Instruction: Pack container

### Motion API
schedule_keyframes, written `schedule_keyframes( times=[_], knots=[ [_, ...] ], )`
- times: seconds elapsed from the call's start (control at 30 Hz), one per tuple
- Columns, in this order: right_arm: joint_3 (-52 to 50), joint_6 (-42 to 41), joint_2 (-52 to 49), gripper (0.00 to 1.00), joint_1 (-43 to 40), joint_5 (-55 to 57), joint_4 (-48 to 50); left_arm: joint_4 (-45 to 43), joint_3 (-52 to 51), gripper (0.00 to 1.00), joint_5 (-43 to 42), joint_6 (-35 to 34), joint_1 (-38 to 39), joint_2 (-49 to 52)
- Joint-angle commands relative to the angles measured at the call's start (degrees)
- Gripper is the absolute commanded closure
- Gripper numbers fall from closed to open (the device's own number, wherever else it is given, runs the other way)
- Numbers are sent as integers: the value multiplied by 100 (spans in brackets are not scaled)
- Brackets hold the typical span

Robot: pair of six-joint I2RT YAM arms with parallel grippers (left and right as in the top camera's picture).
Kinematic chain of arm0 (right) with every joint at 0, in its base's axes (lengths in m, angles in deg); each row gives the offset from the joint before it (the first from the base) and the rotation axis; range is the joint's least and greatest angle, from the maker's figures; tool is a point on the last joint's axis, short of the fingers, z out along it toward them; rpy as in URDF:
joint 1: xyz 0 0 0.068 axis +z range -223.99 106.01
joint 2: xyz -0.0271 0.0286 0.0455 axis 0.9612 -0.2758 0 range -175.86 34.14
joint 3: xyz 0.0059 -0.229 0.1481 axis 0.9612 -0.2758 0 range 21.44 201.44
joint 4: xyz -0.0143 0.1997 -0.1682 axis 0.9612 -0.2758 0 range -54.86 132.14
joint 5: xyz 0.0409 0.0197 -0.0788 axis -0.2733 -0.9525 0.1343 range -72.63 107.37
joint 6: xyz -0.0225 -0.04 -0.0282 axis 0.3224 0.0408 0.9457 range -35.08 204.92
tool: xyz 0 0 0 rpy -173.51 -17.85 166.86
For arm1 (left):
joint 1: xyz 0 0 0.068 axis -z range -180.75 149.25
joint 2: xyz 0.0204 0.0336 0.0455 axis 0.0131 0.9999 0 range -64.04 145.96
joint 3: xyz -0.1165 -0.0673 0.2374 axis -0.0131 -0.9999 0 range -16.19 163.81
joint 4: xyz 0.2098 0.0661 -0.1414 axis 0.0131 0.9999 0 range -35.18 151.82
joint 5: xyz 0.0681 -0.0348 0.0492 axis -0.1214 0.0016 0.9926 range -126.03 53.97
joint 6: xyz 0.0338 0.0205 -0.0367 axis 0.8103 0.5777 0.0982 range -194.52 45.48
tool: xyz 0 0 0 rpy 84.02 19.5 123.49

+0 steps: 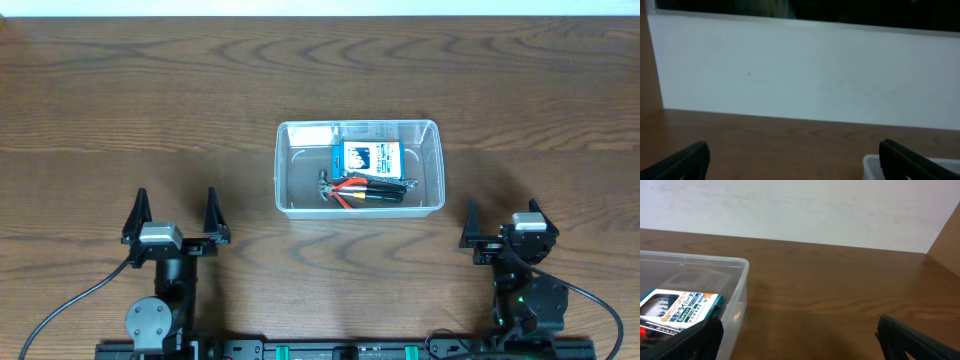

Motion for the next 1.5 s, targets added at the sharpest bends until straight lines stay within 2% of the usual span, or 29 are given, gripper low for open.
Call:
schedule_keyframes(
  times=[0.0, 0.27, 0.47, 1.47],
  knots=[
    [-35, 74, 39, 1, -50, -24, 15, -52, -170, 2, 24, 46, 22, -48],
    [-35, 74, 39, 1, -52, -24, 15, 461, -341, 2, 24, -122, 22, -48],
    [-35, 74, 39, 1, -50, -24, 15, 1460, -341, 2, 24, -120, 22, -48],
    [-35, 74, 39, 1, -50, -24, 15, 1458, -341, 2, 35, -120, 22, -35]
  ],
)
